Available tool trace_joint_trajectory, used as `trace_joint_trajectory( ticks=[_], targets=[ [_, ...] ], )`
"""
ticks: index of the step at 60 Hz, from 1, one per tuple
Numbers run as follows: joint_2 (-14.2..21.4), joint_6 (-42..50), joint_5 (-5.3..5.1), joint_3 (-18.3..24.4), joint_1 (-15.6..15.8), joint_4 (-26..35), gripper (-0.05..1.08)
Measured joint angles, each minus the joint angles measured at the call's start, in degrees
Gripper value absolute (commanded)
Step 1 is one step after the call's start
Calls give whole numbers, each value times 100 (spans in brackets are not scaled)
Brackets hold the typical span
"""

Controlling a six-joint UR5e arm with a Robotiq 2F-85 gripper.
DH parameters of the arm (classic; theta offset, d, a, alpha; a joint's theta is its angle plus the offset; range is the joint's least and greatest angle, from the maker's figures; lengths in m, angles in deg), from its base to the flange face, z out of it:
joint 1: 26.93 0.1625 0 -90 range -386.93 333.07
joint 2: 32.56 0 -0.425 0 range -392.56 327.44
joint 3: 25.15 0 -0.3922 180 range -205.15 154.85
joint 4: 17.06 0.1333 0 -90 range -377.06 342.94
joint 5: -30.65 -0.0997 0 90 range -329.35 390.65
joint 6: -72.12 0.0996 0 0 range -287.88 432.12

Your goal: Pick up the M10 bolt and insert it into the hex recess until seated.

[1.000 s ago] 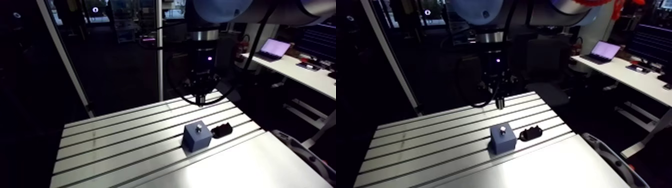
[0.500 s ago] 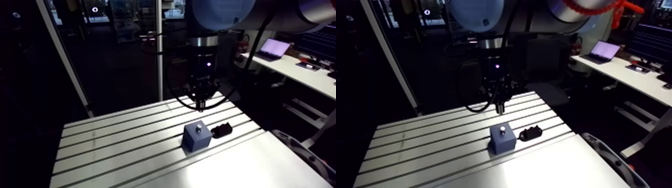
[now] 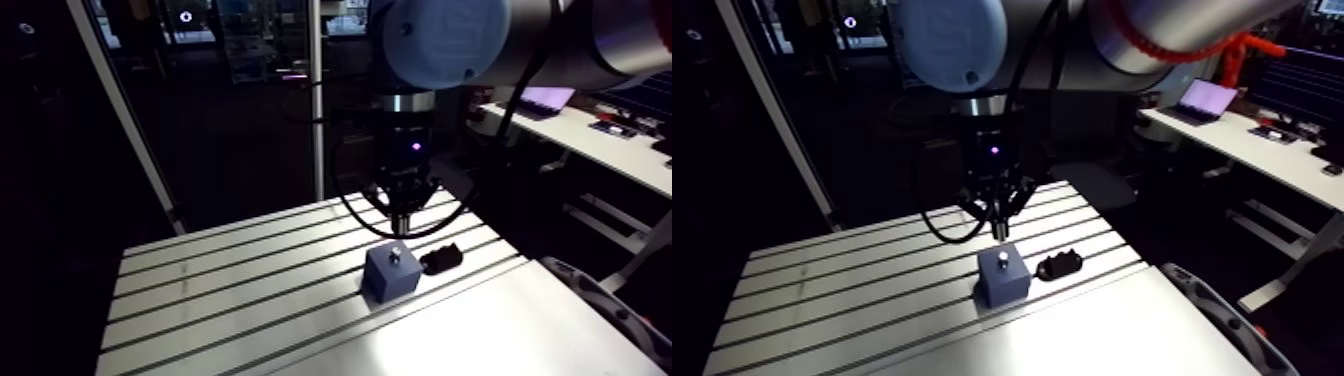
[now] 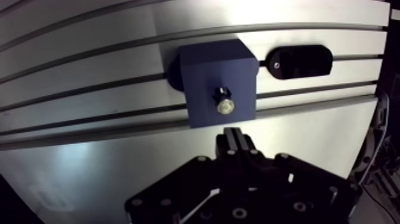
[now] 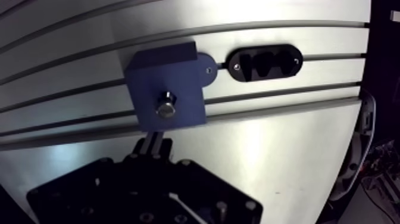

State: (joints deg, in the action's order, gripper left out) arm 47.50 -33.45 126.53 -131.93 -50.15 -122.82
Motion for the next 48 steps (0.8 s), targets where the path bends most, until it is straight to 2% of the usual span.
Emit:
trace_joint_trajectory(
  ticks=[48],
  targets=[
    [-125, -99, -10, -309, -144, -464, 108]
  ],
)
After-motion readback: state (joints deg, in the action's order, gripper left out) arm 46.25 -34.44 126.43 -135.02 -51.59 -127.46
